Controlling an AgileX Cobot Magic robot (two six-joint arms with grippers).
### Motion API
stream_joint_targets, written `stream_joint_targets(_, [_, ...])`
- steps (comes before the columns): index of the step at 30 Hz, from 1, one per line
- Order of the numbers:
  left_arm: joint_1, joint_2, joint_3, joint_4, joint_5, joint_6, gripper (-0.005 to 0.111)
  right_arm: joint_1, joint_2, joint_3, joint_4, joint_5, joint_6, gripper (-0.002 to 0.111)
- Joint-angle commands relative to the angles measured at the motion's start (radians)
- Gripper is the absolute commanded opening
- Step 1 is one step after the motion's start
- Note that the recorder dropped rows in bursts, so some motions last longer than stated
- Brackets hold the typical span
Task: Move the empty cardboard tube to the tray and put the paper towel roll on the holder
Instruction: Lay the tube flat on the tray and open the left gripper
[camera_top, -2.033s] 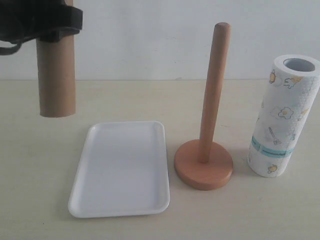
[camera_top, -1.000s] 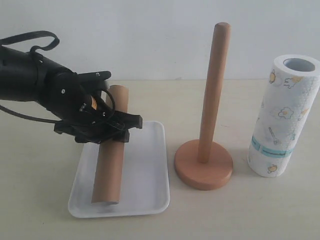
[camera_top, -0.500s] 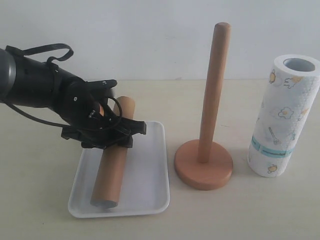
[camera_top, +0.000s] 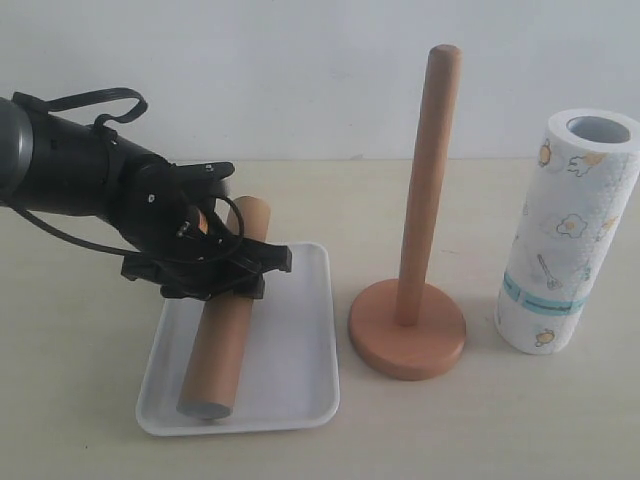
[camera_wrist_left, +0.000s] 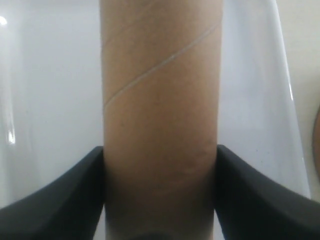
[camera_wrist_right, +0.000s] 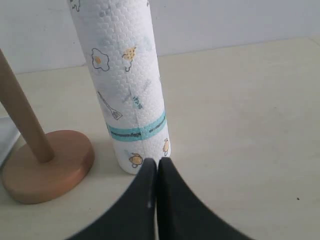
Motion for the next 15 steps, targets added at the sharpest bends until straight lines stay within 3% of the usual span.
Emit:
stream_joint_targets(1, [0.001, -0.002, -0.007, -0.004, 0.004, 0.006, 0.048, -0.002, -0.005, -0.001, -0.001, -0.005, -0.004, 0.000])
stream_joint_targets(9, [0.001, -0.002, -0.007, 0.012, 0.012, 0.009, 0.049, -0.002, -0.005, -0.001, -0.001, -0.005, -0.004, 0.000])
stream_joint_targets(12, [0.001, -0.002, -0.007, 0.025, 0.015, 0.009, 0.073, -0.002, -0.005, -0.001, -0.001, -0.005, -0.004, 0.000])
stream_joint_targets(15, [0.001, -0.002, -0.007, 0.041, 0.015, 0.009, 0.078, -0.002, -0.005, -0.001, -0.001, -0.007, -0.004, 0.000])
